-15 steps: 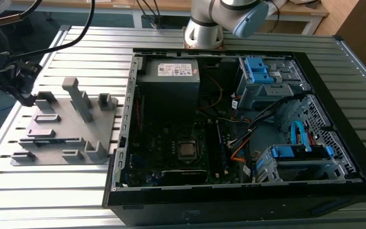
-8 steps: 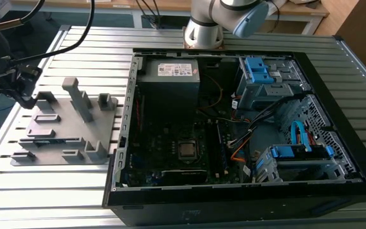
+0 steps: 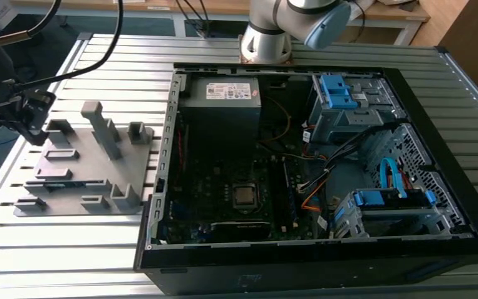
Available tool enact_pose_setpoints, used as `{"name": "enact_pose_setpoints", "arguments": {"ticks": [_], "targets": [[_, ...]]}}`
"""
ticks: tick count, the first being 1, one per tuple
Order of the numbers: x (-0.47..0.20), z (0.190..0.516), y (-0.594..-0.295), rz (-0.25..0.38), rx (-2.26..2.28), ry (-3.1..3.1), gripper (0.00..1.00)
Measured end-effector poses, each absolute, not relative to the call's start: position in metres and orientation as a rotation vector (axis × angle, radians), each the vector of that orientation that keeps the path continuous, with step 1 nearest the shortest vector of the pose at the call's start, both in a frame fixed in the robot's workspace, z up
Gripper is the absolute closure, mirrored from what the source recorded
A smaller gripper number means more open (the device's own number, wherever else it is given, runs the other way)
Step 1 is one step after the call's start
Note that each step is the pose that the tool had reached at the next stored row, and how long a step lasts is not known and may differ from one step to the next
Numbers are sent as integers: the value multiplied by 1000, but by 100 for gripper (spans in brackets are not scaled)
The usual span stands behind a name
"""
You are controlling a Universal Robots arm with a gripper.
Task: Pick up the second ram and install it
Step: 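Reach for the second ram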
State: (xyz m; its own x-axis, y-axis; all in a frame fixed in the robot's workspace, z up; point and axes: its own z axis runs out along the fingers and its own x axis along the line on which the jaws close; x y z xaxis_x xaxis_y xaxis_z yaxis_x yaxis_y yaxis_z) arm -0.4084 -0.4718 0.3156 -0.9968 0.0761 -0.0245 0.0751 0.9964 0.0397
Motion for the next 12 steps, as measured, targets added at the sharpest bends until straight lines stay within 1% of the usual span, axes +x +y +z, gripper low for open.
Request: {"name": "enact_pose_setpoints", "arguments": {"ticks": [12], "targets": [[-410,307,-476,60,118,3113,90]]}}
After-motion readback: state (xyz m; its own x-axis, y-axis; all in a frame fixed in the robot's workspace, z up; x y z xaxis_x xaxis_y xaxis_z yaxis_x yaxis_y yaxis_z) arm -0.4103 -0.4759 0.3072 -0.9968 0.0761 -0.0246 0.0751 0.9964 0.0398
